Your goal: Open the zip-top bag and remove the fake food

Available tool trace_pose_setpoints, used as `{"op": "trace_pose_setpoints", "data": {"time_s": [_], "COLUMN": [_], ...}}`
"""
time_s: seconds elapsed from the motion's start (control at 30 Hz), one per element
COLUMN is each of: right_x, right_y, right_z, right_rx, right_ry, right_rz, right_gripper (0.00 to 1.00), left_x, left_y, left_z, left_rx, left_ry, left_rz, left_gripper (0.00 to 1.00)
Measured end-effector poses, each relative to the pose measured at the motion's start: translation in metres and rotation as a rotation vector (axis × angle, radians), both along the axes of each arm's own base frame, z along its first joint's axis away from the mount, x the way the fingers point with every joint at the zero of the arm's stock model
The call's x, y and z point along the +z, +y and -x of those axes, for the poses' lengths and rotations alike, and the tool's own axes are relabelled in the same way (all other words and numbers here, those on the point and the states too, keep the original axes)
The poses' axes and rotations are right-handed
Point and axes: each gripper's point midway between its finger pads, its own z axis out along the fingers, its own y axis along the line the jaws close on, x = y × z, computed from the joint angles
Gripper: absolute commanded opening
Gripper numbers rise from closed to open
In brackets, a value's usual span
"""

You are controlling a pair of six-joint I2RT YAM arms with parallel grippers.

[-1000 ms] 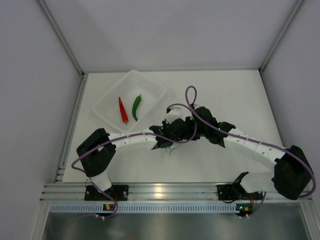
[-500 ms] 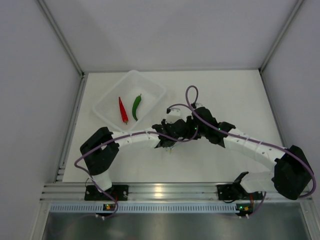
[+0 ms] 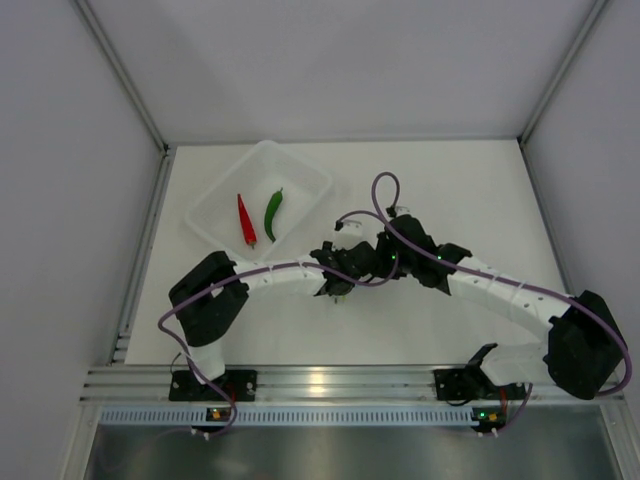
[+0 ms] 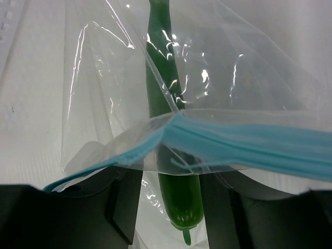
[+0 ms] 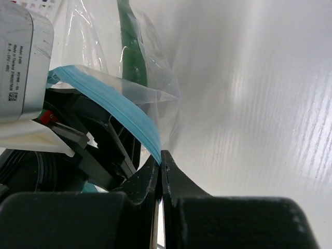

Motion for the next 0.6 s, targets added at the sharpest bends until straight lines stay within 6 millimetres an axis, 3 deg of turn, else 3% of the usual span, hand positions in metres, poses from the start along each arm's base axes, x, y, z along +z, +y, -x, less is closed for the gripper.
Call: {"op": "trace_pose_setpoints", "data": {"time_s": [0.33,0.6], "right_x": [-0.012,-0.016], "right_y": [-0.018,-0.021], "right_z": [0.001,0.003], "right_rx": [-0.043,-0.043], "right_ry": [0.020,0.027], "right_rz": [0.062,0.075], "right_gripper": [0.00,0.00], "left_x": [-0.016,-0.030], "left_y": [-0.012,-0.015], "left_z": [0.001,0.001], "left_rx": [-0.015,-0.009], "left_ry": [0.059,0.111], "left_rz": [0.019,0.051], "left_gripper": [0.53,0.36]}}
